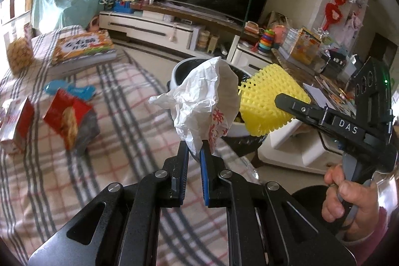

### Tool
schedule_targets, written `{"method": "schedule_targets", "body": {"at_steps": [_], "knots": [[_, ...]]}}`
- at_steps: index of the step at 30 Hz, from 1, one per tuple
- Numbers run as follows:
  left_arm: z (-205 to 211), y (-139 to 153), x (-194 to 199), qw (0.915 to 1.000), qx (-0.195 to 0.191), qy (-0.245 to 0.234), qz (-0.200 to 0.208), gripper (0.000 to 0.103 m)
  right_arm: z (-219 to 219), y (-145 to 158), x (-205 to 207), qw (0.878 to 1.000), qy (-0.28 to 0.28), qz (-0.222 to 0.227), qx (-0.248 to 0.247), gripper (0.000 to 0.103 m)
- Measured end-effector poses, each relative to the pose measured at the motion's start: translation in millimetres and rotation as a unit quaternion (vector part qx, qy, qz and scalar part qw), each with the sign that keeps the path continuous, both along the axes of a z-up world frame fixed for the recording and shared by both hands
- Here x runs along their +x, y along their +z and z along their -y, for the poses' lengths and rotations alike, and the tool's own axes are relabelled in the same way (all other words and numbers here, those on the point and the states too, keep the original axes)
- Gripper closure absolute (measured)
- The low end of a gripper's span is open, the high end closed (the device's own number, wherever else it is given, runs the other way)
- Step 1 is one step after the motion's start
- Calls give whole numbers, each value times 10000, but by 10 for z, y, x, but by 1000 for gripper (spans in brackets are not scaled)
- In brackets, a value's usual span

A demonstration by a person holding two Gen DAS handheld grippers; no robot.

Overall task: Collect trash
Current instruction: 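Carry the white tissue in the left tool while the right tool carries the foam net over the bin, then open the left tool to drop the tissue while the right tool drops the foam net into the bin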

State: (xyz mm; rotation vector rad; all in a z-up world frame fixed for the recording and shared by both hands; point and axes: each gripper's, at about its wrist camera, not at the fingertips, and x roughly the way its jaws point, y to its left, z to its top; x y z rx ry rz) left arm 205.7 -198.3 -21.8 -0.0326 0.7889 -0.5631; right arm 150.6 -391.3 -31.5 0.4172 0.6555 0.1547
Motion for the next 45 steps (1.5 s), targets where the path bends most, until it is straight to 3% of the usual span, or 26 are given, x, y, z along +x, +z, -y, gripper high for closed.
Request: {"method": "schedule_targets", "body": {"at_steps": [19,35,38,39,40,42,45], "knots": [[545,46,356,9993,224,-276,135,99,405,-69,380,9992,-258,-146,-274,75],[704,-16,613,9994,273,-232,27,99,514,-106,594,9985,-243,-291,-391,75],[701,-13,654,9995,260,-164,-14,96,522,-122,644,9981,-239,-376,-426,70],[694,-13,668,9996,238,-145,-57,89,524,-128,658,9980,-237,-402,-423,64],[684,-8,672,9997,213,-121,-68,78,529,-136,669,9979,-246,-436,-415,56],[660,11,669,9998,206,-35,-23,62,543,-142,665,9980,-269,-423,-388,29],[593,27,623,9998,194,35,7,53,541,-114,629,9984,-290,-346,-354,26]]}}
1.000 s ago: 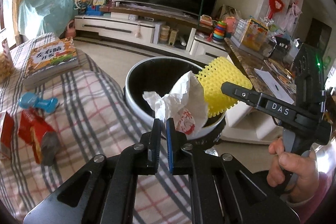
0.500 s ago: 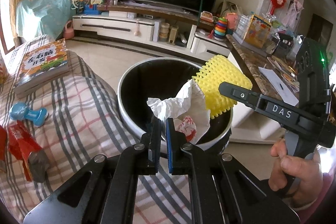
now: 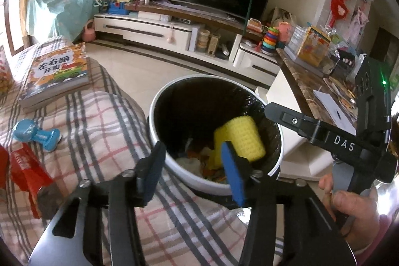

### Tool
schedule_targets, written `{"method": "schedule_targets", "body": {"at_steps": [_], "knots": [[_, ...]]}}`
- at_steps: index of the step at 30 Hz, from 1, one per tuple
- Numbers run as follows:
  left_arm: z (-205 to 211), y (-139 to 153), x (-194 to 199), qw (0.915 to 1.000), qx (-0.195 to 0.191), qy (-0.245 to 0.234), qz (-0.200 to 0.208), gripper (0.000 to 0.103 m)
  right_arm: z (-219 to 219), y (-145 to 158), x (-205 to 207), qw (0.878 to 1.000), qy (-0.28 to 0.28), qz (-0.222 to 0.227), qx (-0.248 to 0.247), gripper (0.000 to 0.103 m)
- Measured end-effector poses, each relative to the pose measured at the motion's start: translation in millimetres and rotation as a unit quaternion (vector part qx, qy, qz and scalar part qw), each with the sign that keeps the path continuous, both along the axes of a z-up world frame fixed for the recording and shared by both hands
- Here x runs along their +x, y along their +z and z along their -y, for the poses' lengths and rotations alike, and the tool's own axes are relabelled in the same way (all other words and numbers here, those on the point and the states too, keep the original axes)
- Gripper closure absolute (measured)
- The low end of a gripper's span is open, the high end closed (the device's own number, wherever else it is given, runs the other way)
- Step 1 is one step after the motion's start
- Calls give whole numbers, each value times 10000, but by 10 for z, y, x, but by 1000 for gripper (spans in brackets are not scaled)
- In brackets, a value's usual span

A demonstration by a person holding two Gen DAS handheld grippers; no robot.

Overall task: Collect trash
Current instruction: 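Open the left tool to drop the tissue while the right tool drops the foam net into the bin, then move both tools back over the table toward the milk carton and red snack bag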

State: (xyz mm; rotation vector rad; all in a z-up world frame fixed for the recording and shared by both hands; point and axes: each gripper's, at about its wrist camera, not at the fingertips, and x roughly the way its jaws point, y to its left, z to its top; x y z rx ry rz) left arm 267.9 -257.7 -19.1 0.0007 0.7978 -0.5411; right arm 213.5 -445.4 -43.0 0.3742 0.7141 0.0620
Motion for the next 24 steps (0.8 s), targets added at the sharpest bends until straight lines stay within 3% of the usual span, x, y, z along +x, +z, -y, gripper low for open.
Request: {"method": "schedule_targets", "body": {"at_steps": [11,24], "knots": [[-417,-47,-329,9994,-81,322,-30,39,-149,65,-176,9998,17,92,173,17],[-1127,-187,-668,9947,-288,957,-237,38,-624,43,-398,9986,393,74,356,14]]}}
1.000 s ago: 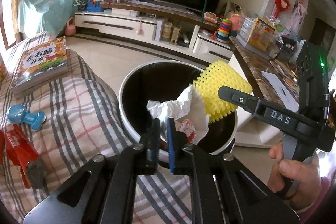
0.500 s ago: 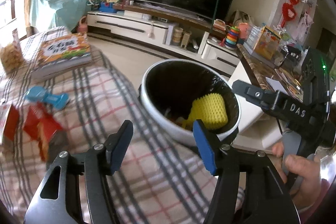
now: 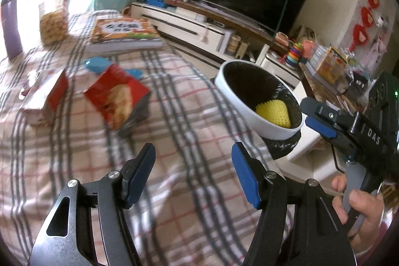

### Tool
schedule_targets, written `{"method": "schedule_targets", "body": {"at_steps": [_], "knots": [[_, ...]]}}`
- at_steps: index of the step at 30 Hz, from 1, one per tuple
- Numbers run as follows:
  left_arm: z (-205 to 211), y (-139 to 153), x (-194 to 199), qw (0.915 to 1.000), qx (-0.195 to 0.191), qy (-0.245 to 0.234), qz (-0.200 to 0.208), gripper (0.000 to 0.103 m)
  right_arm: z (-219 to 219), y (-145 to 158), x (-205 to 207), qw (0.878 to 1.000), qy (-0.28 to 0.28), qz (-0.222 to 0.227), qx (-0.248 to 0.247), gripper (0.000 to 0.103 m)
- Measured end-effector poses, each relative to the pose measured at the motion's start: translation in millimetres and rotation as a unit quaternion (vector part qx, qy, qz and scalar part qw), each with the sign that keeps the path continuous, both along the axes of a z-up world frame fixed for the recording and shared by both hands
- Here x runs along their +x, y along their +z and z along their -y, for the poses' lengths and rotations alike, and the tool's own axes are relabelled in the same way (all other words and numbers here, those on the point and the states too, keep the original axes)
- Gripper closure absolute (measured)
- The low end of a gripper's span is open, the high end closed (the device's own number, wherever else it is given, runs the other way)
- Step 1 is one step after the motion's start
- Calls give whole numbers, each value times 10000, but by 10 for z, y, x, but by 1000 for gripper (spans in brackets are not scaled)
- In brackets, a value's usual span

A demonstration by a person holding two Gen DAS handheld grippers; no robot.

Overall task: Collect trash
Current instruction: 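Move both tools back over the table toward the milk carton and red snack bag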

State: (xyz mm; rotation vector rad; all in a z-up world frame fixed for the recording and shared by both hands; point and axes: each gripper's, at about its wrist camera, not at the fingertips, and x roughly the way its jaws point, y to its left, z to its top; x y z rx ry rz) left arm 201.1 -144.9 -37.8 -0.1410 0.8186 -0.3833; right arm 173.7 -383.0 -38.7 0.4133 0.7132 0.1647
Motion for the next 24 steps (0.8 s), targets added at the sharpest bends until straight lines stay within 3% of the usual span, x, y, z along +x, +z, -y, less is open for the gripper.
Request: {"method": "schedule_targets", "body": {"at_steps": [5,24], "knots": [[-238,-49,-93,9997,-67,221,-66,38,-211,-18,-76,9999,156,-53,9,9],[-948,-225,-288,9948,-32,990,-228,35,-984,-118,-211,9958,905,-77,-66,9]]}}
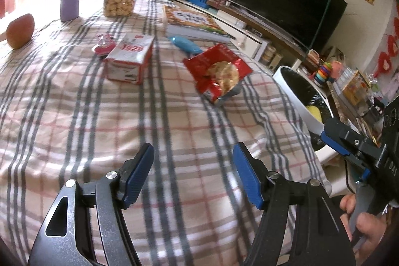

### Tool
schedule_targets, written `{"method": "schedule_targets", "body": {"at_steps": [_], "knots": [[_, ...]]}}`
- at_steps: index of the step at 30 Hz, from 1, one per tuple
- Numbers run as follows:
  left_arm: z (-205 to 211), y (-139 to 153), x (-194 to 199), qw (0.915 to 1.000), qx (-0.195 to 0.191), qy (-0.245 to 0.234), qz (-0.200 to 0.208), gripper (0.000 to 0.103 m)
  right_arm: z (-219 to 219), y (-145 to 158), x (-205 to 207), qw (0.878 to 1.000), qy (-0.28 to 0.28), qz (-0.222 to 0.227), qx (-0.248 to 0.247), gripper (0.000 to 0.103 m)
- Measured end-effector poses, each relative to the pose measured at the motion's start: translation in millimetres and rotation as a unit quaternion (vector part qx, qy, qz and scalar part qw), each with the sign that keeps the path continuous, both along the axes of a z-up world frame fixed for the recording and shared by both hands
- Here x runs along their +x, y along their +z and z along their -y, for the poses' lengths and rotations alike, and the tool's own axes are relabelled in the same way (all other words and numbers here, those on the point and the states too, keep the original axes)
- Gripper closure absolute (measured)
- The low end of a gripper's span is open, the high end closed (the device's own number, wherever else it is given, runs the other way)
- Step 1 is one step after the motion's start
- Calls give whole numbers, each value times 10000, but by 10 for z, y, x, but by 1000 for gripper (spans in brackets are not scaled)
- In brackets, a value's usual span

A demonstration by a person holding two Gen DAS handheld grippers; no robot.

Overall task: Collect trash
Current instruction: 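Move both tools back over the table toward the milk carton and red snack bag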

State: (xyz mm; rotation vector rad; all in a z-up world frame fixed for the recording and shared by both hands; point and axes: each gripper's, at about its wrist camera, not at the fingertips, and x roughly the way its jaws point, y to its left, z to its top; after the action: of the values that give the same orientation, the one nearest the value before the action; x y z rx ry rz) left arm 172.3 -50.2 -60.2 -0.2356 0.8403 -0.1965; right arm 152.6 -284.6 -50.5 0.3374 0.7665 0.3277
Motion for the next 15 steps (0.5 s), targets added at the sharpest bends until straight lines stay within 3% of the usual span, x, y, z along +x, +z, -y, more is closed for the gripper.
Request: {"method": "schedule_targets", "body": {"at_steps": [15], "knots": [[-231,-23,18,9994,203,273,-27,31,-321,-143,62,9994,295,-138,-75,9]]}}
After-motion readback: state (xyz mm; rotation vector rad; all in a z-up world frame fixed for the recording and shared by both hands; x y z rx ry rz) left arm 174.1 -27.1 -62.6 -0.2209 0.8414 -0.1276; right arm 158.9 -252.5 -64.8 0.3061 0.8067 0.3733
